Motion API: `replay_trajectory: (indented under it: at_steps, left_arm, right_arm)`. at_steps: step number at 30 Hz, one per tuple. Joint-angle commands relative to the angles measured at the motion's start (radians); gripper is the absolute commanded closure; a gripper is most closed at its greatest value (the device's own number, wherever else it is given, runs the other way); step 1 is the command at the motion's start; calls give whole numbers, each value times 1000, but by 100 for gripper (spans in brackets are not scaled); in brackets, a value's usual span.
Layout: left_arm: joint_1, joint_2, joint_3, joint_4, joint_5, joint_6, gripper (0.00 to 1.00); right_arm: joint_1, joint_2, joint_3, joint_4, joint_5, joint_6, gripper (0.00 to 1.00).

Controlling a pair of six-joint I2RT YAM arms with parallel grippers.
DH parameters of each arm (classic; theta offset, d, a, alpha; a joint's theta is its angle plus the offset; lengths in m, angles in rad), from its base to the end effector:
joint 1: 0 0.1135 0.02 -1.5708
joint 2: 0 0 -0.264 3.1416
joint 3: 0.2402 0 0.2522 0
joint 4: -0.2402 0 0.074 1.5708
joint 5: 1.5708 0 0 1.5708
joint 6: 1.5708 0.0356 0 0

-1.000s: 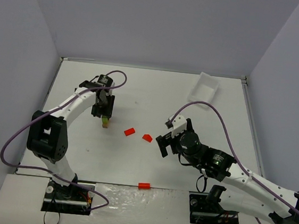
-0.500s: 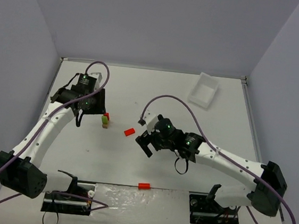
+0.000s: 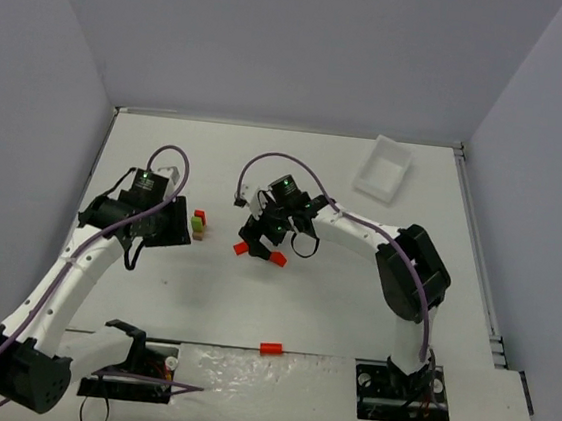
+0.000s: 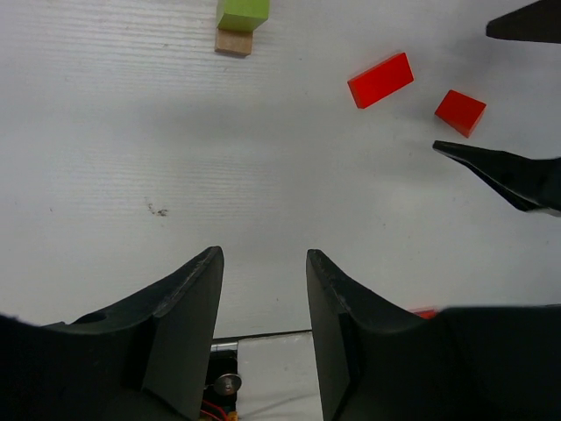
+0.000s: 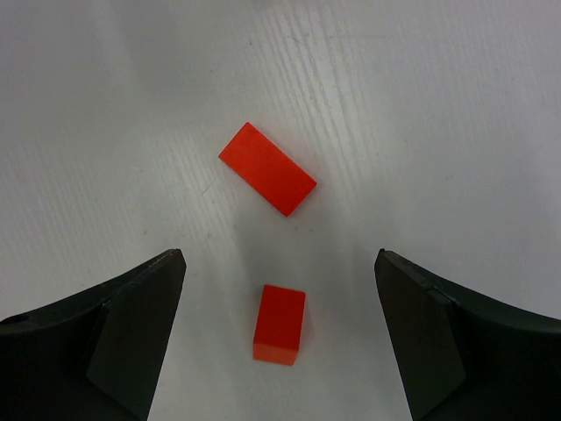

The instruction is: Build the wood block tower

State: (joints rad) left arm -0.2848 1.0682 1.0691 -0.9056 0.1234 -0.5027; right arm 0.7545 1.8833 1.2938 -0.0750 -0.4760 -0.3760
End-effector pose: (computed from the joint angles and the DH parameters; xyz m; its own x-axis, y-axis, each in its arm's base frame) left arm 0.1958 -0.0619 0.3191 -0.8307 -0.2550 -0.4949 -0.0552 0.9223 -0.3825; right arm 0.2958 0.3004 0.2133 -0.0979 -0.5399 -0.8360 -0.9757 0.2175 -0.0262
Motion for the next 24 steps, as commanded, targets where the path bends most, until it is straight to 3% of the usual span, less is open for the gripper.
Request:
replay_trajectory:
  at_steps: [1,10,18,24]
  left_arm:
    - [9,-45,35,-35,4,-11,60]
    - [9,-77,16,-56,13,-25,60]
    - [9,-62,25,-61,1,-17,60]
    - [9,-40,48,-61,-6,-7,60]
  right_arm:
    - [6,72,112,-10,-94,-128,14]
    - [11,194,185,-12,-56,-167,16]
    - [58,200,121,-9,-9,-147,21]
    - [108,138,0,-7,73,-108,37]
